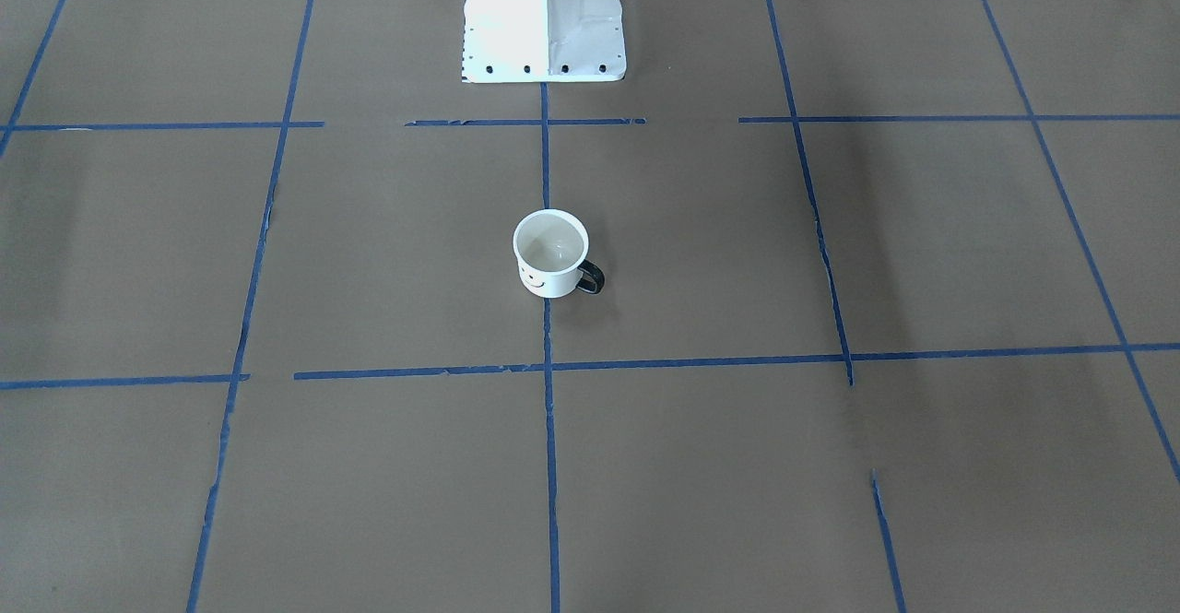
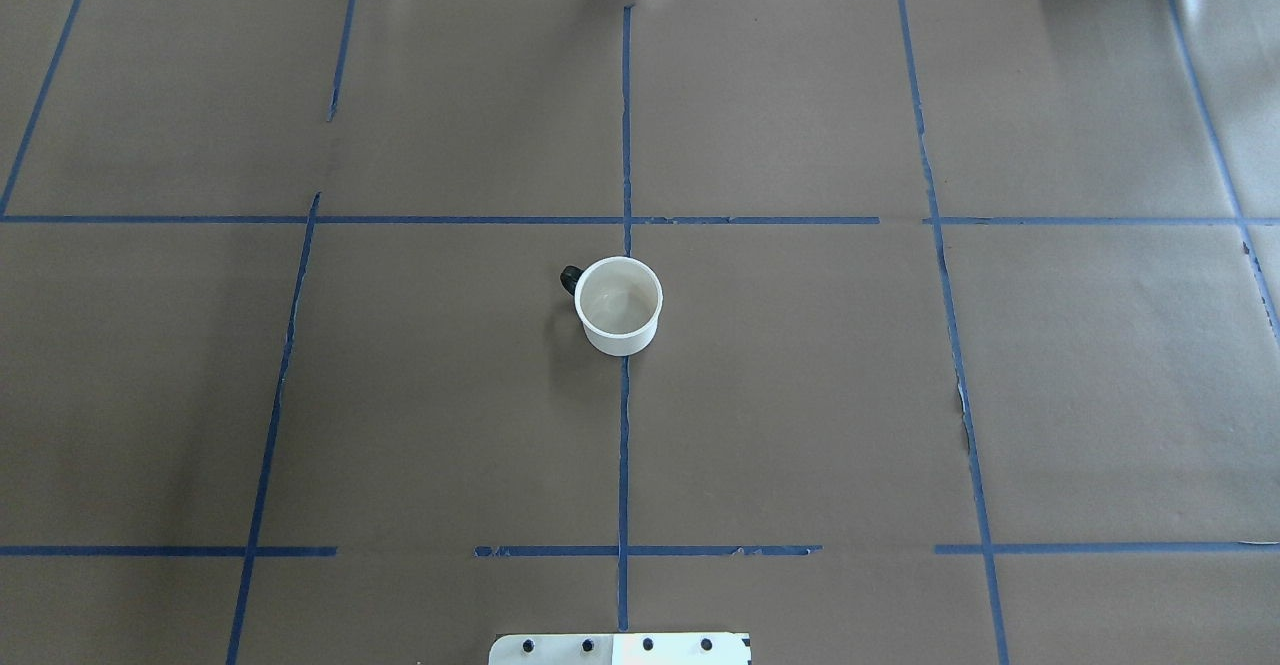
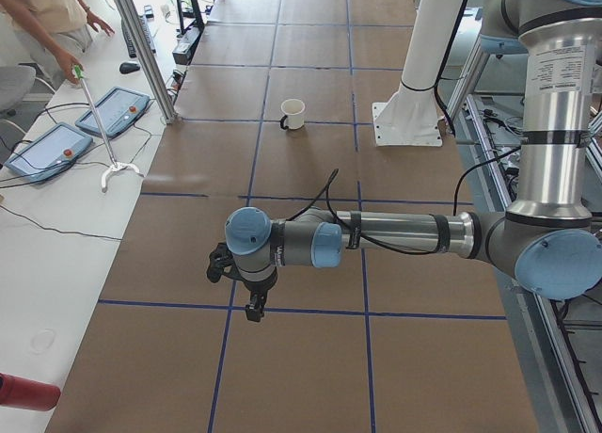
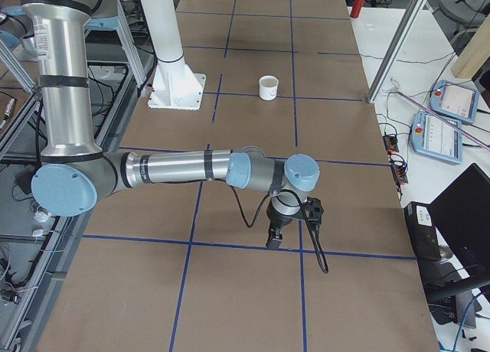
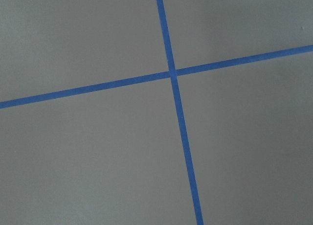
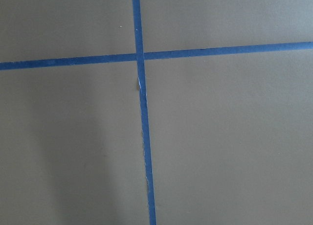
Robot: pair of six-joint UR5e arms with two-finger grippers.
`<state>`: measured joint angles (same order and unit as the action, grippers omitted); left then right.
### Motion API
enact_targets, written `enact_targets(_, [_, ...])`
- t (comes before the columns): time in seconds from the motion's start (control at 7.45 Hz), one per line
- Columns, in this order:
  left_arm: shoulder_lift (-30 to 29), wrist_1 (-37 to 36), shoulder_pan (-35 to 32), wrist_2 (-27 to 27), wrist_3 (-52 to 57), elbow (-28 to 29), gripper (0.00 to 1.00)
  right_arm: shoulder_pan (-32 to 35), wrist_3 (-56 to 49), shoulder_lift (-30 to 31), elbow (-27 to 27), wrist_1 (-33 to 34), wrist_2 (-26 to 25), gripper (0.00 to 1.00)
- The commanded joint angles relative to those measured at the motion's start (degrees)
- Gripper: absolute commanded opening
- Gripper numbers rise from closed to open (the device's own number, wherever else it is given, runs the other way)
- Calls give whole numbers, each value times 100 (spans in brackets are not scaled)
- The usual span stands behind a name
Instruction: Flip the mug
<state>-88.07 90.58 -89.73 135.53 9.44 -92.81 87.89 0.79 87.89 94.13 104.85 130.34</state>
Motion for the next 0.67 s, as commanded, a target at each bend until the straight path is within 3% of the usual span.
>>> enact_targets(0.0, [0, 4, 0, 0, -3, 9, 100, 0, 0, 0, 0, 0, 0, 100])
enact_targets(0.54, [0, 4, 9, 0, -3, 53, 100, 0, 0, 0, 0, 0, 0, 100])
